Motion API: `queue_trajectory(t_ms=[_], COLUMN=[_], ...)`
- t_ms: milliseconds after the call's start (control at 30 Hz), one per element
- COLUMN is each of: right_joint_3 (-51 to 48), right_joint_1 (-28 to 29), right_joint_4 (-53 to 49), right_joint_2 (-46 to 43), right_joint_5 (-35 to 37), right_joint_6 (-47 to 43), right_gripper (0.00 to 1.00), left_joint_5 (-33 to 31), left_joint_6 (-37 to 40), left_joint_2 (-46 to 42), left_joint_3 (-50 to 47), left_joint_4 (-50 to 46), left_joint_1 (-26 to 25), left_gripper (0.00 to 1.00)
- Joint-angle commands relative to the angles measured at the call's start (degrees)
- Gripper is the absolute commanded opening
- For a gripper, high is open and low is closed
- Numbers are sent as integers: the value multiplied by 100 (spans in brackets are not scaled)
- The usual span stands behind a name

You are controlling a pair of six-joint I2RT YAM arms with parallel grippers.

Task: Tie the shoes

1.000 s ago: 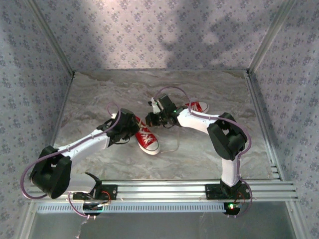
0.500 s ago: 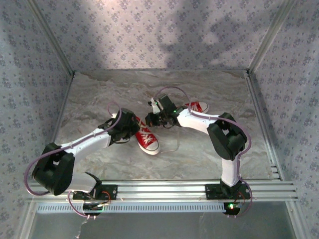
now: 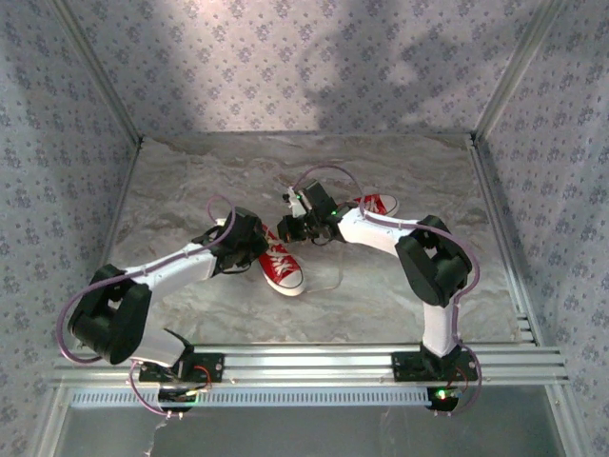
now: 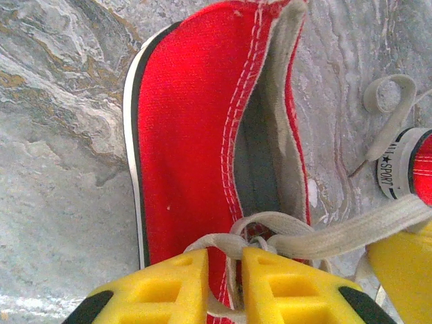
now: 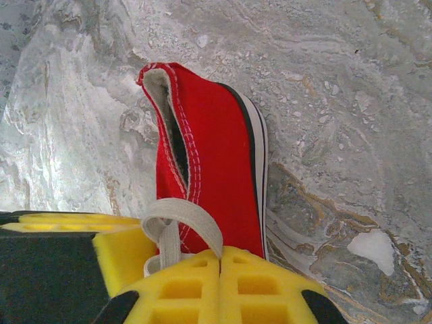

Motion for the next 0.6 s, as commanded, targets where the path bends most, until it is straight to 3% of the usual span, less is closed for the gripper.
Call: queue_trajectory(t_ms=[0,233,400,567], right_joint_3=[120,73,-1,-27], right_joint_1=[43,34,16,12], right_joint_4=[-150,-122,-161,-220], right_joint_2=[-82,-88,-125,-125], right_joint_5=[64,106,262,362], right_joint_6=[-73,-65,-46,-68], right_gripper=[0,0,0,0], left_joint_5=[13,-13,-67,-25], left_joint_6=[-163,-299,-269,-127], left_joint_2=[131,304,262,75], left_joint_3=[104,65,17,-105], left_joint_4=[135,298,272,416], left_joint_1=[16,23,32,41], left_gripper=[20,15,1,0])
